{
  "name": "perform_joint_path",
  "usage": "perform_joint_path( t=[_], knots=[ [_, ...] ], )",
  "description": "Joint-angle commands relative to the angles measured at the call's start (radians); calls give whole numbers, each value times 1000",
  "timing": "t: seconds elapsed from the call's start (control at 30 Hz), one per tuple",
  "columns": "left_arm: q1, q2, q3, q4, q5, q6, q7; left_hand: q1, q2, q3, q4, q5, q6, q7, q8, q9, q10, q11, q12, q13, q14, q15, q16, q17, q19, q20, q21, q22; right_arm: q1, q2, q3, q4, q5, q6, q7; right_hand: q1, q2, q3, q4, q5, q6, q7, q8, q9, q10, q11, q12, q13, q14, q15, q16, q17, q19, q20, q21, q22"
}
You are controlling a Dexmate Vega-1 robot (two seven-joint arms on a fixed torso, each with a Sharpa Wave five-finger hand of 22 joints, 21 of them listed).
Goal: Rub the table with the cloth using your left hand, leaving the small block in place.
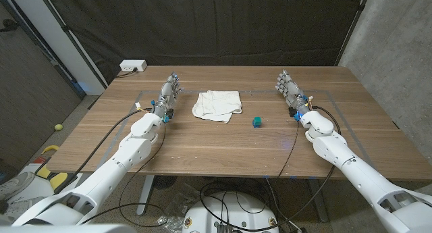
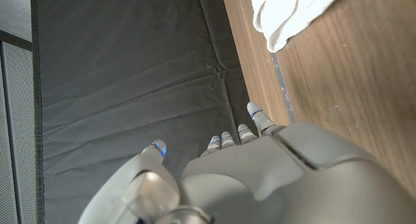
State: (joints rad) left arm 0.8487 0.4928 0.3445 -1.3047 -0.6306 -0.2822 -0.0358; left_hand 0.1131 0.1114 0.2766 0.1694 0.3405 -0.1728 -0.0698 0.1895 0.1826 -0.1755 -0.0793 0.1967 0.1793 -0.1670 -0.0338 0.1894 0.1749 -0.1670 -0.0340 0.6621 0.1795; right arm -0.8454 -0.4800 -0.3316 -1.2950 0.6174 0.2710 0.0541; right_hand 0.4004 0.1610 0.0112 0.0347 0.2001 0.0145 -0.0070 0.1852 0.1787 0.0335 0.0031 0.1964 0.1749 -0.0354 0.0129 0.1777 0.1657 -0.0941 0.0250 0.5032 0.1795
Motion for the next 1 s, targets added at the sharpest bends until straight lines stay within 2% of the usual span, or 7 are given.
perform_joint_path(
  t=[0.03, 0.1, 0.2, 0.3, 0.43, 0.8, 1.0],
  knots=[
    [23, -49, -60, -3, 54, 4, -8, 22, 45, 32, -11, -10, -241, -33, 18, 6, -144, -3, 27, 5, -4, 14, 70, 12, -66, 99, 50, 5, -19, 74, 98, 0, -81, -48, 53, -1, -1, 9, 7, -5, 0, -2, 4, 3, 42, 18, 18, 7, 89, 41, 35, 10, 48, 24, 16, 9],
    [26, -60, -70, 0, 69, -5, -2, 33, 43, 43, -12, -16, -222, -38, 22, 8, -20, 33, 63, 15, 115, 30, 92, 19, 14, 104, 73, 9, -22, 83, 109, -5, -99, -56, 56, -19, 4, 21, 22, -10, -2, -1, 7, 4, 117, 49, 44, 14, 216, 57, 71, 22, 96, 37, 30, 16],
    [27, -73, -80, 8, 89, -18, 0, 38, 38, 49, -13, -22, -145, -36, 44, 12, 131, 42, 124, 32, 173, 22, 95, 29, 39, 96, 78, 10, -25, 92, 124, -11, -118, -68, 65, -20, 2, 30, 23, -11, 18, -5, 15, 5, 157, 61, 58, 17, 226, 37, 67, 27, 109, 41, 34, 19],
    [25, -82, -89, 16, 95, -20, -12, 54, 28, 55, -23, -25, -146, -50, 35, 12, 78, 35, 104, 37, 112, 12, 52, 28, -10, 99, 52, 8, -27, 103, 138, -10, -128, -75, 78, -8, -8, 42, 13, -12, 27, -8, 15, 6, 115, 51, 37, 18, 145, 20, 23, 23, 76, 45, 17, 19],
    [21, -91, -98, 25, 106, -24, -22, 68, 14, 53, -31, -30, -163, -65, 21, 11, 2, 20, 59, 30, 24, 11, 9, 24, -52, 88, 26, 7, -30, 117, 152, -9, -141, -78, 85, -4, -11, 47, 8, -13, 26, -14, 13, 6, 86, 43, 24, 17, 121, 20, 12, 21, 65, 46, 9, 18],
    [39, -85, -109, -27, 233, 4, 108, 99, -62, 27, -71, -38, -93, -77, 44, 10, 37, 12, 57, 24, 45, -1, 16, 17, -45, 62, 16, 7, -33, 143, 168, -3, -165, -87, 102, -1, -12, 51, 6, -13, 23, -19, 11, 6, 82, 40, 21, 16, 119, 34, 11, 19, 59, 49, 5, 17],
    [42, -80, -111, -38, 278, 4, 132, 108, -70, 25, -79, -38, -88, -77, 44, 9, 41, 11, 56, 23, 46, -3, 15, 16, -43, 54, 14, 7, -31, 150, 176, 0, -169, -88, 107, 1, -12, 53, 4, -14, 23, -19, 11, 6, 85, 40, 22, 16, 118, 36, 11, 19, 57, 50, 3, 17]
  ],
)
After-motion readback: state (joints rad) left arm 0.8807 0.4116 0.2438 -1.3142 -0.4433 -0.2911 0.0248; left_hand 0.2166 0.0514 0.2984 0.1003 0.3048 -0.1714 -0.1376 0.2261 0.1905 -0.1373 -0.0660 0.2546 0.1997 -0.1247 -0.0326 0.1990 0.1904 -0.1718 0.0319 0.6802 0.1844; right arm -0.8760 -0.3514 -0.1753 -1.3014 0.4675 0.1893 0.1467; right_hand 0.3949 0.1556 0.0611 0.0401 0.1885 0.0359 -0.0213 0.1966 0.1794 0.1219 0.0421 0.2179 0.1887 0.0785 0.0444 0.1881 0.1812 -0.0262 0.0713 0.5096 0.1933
